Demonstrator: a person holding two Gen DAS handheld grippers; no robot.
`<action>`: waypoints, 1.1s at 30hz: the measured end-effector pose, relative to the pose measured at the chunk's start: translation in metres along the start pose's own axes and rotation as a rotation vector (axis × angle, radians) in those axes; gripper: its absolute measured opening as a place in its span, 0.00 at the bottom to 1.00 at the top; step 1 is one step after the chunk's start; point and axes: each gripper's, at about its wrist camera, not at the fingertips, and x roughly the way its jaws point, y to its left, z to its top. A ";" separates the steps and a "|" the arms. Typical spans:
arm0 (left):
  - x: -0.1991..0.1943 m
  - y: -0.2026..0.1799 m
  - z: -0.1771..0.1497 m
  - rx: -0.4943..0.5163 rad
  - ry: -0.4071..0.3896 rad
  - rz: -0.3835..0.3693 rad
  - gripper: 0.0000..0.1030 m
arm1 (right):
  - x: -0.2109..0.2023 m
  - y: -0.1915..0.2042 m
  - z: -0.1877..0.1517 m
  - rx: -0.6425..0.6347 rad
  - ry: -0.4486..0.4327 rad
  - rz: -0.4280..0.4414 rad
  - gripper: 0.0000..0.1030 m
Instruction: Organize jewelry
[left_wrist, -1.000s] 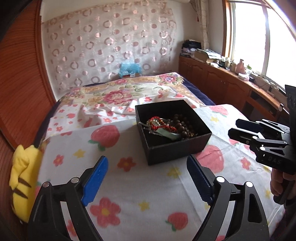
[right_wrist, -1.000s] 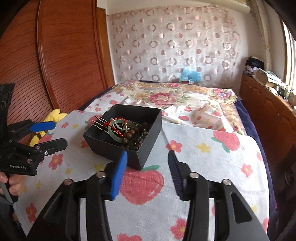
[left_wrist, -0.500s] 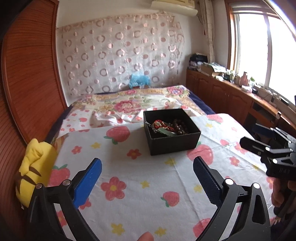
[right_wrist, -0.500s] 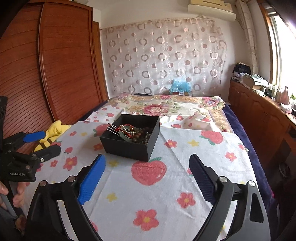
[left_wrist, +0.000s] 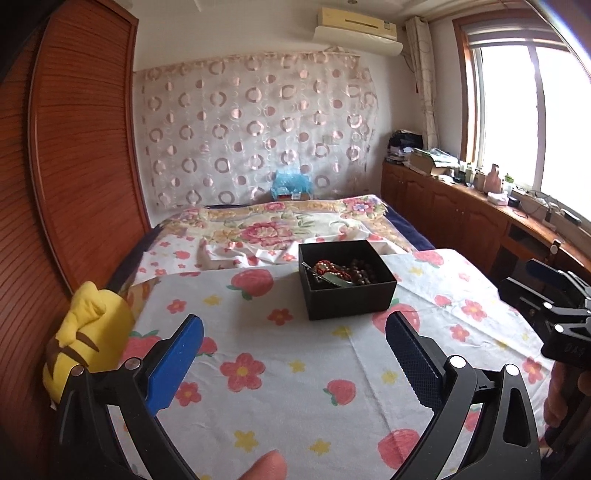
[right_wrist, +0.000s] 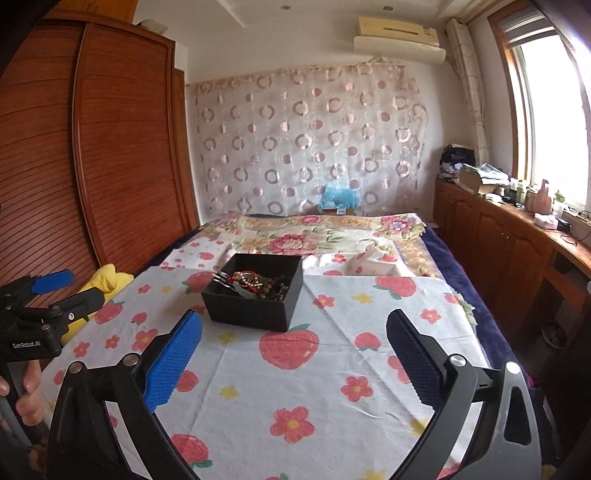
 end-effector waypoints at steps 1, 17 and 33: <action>0.000 0.000 0.000 0.000 0.004 0.001 0.93 | 0.000 -0.002 -0.001 0.003 0.001 -0.002 0.98; 0.000 -0.001 -0.003 -0.008 0.002 0.000 0.93 | 0.003 -0.004 -0.005 0.013 0.009 0.007 0.98; 0.000 0.000 -0.003 -0.010 0.001 -0.001 0.93 | 0.003 0.000 -0.005 0.015 0.011 0.008 0.98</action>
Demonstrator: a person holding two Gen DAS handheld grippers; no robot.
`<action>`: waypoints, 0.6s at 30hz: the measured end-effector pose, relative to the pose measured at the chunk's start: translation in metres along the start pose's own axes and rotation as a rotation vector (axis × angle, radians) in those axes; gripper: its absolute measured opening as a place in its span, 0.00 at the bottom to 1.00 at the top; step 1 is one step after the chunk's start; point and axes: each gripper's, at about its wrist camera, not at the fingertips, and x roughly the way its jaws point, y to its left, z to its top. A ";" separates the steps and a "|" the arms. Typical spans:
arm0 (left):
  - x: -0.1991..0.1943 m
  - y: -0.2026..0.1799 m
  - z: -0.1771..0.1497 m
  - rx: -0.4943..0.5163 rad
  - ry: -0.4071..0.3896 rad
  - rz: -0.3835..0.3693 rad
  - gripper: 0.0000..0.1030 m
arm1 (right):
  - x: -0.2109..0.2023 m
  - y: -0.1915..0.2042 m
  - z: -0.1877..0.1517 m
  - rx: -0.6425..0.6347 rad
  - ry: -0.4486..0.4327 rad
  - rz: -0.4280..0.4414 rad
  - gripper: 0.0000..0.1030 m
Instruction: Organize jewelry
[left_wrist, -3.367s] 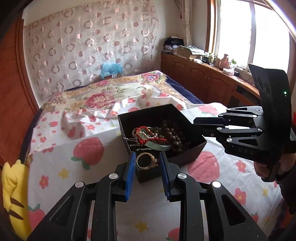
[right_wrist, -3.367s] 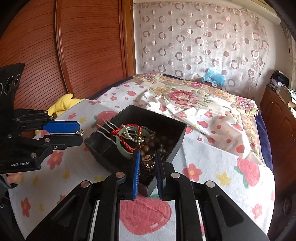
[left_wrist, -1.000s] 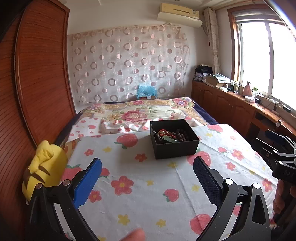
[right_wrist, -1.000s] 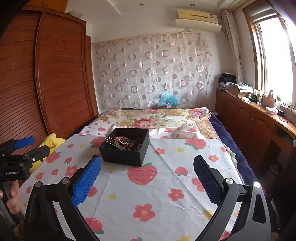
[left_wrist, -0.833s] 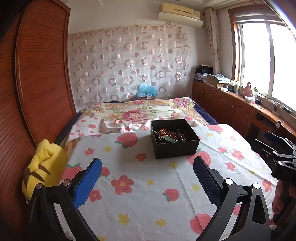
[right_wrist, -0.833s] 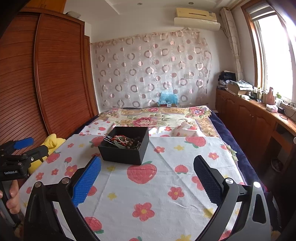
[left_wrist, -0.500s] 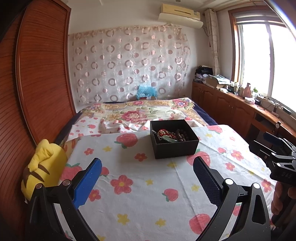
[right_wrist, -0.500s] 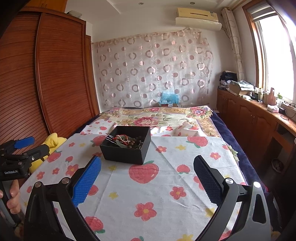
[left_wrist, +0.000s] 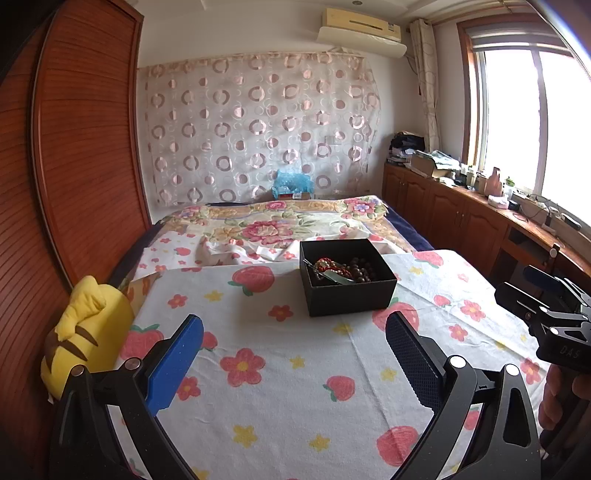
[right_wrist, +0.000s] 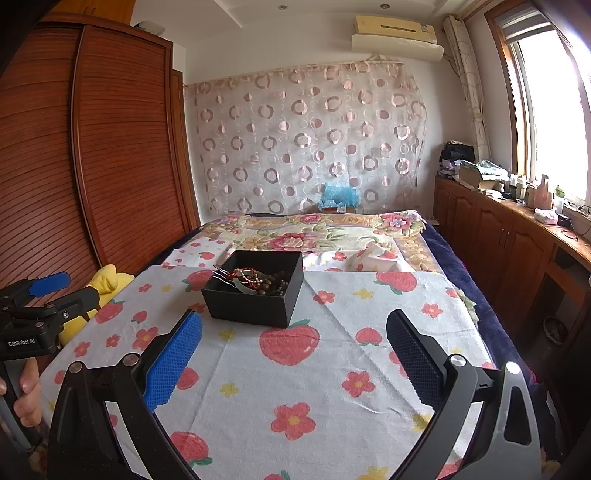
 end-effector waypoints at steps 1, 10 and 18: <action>0.000 0.000 0.000 0.000 0.000 0.000 0.93 | 0.000 0.001 -0.001 0.000 0.001 -0.001 0.98; 0.000 0.001 0.000 0.000 0.000 0.001 0.93 | 0.002 0.008 -0.002 0.002 0.008 0.005 0.98; 0.001 0.001 0.000 -0.002 0.001 0.000 0.93 | 0.004 0.008 -0.005 0.009 0.010 0.010 0.98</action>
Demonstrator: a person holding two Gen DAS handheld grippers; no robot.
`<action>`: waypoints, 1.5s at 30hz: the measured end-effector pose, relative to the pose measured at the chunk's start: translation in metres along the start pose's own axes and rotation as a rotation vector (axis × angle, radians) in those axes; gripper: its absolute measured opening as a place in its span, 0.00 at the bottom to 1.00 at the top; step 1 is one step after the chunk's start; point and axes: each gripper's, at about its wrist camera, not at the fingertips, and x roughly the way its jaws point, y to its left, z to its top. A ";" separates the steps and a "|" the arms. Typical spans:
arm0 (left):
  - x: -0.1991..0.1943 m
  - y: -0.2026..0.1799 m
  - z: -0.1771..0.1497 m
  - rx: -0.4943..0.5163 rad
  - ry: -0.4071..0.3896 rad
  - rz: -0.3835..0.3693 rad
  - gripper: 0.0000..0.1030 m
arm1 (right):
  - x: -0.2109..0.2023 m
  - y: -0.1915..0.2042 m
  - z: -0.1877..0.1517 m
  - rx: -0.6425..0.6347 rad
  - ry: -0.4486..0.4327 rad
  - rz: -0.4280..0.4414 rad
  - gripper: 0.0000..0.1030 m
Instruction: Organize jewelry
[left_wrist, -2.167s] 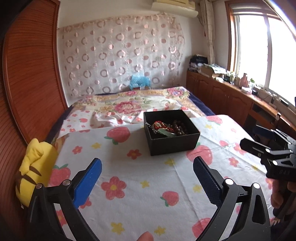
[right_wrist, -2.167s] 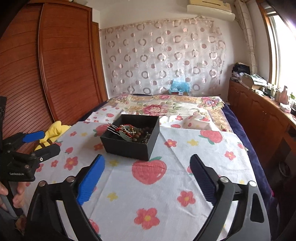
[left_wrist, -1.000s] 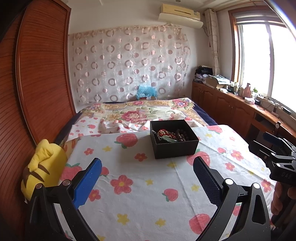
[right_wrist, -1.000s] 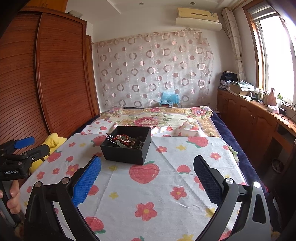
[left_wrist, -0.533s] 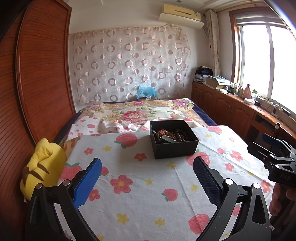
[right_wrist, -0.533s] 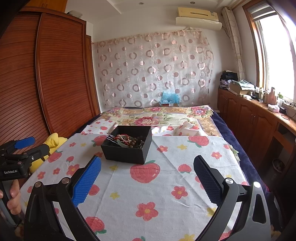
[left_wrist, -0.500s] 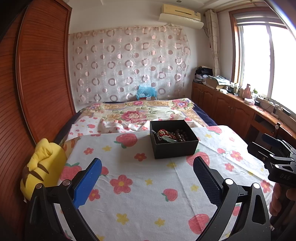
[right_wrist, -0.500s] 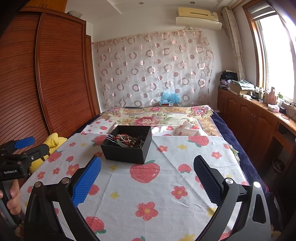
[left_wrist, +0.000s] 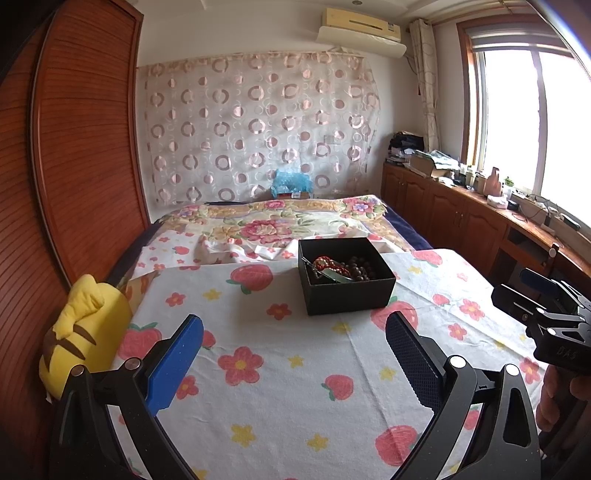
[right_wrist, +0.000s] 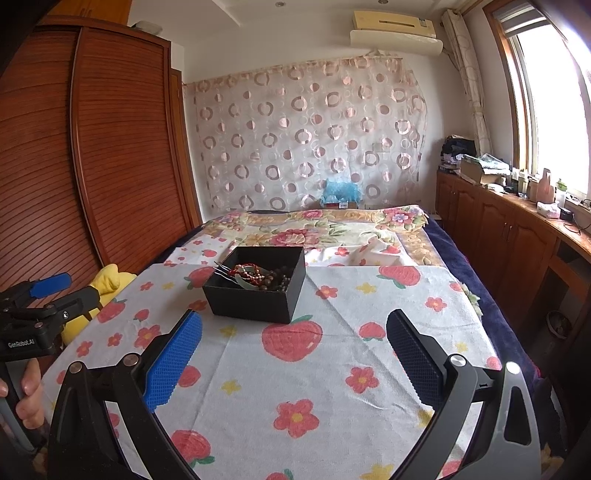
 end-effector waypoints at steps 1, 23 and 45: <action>0.000 0.000 0.000 -0.002 0.000 -0.001 0.93 | 0.000 -0.002 0.000 -0.001 0.000 -0.001 0.98; 0.001 -0.001 -0.002 -0.003 -0.001 -0.002 0.93 | 0.001 -0.003 0.000 0.000 -0.001 0.000 0.98; 0.000 -0.007 -0.003 -0.003 -0.009 -0.002 0.93 | 0.002 -0.003 -0.001 0.001 -0.001 0.000 0.98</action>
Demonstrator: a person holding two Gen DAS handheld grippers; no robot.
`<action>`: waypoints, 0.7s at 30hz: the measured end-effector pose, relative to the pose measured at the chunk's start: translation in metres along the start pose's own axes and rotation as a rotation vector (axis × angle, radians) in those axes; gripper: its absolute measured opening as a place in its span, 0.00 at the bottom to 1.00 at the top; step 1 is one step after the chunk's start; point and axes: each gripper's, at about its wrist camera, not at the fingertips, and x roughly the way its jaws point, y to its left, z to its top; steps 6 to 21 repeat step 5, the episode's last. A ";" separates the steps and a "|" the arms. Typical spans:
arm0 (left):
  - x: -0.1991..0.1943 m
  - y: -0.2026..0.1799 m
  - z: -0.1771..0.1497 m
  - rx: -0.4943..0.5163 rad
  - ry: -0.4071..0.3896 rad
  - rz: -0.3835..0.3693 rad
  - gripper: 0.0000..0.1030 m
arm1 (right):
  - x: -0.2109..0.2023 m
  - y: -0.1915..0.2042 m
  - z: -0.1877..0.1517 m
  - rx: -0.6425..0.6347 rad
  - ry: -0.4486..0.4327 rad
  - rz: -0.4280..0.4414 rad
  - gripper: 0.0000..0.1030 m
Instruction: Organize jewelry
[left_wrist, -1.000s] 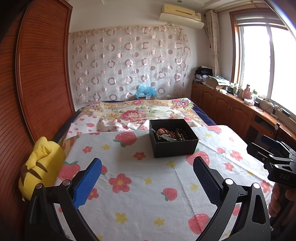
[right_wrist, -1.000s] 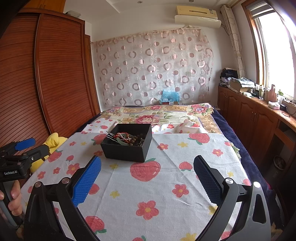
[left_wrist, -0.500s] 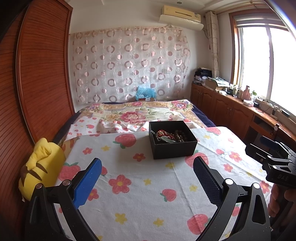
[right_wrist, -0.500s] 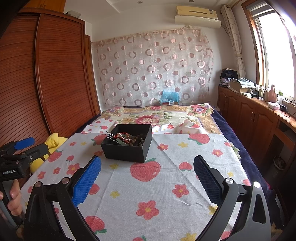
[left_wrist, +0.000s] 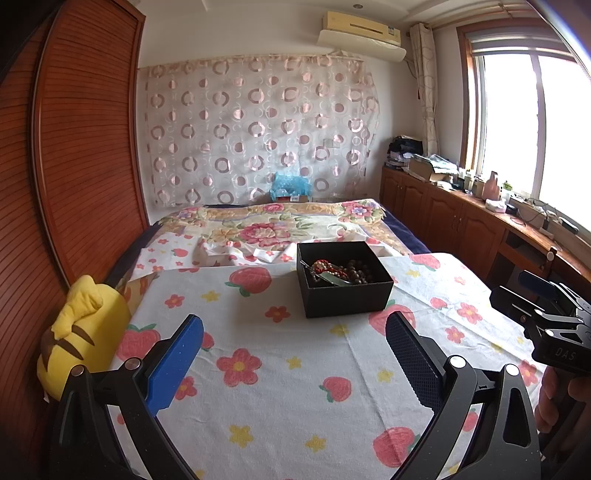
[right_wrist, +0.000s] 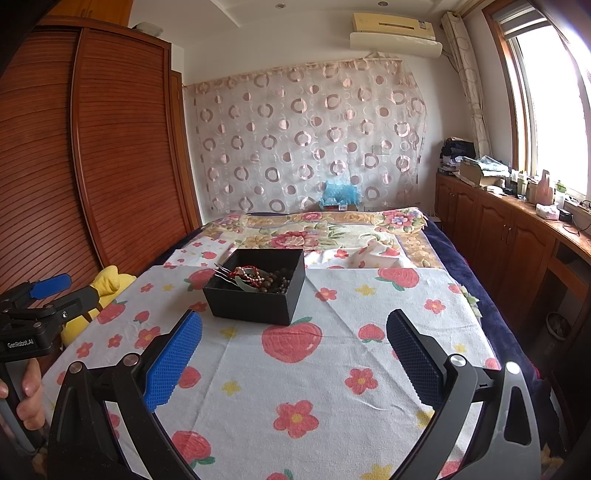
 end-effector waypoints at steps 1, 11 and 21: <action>0.000 0.002 0.000 -0.001 0.000 -0.001 0.93 | 0.000 0.000 0.000 -0.001 0.000 -0.001 0.98; 0.000 0.000 0.000 -0.002 0.000 -0.001 0.93 | 0.000 0.000 0.000 0.000 -0.001 -0.001 0.98; 0.000 0.000 0.000 -0.002 0.000 -0.001 0.93 | 0.000 0.000 0.000 0.000 -0.001 -0.001 0.98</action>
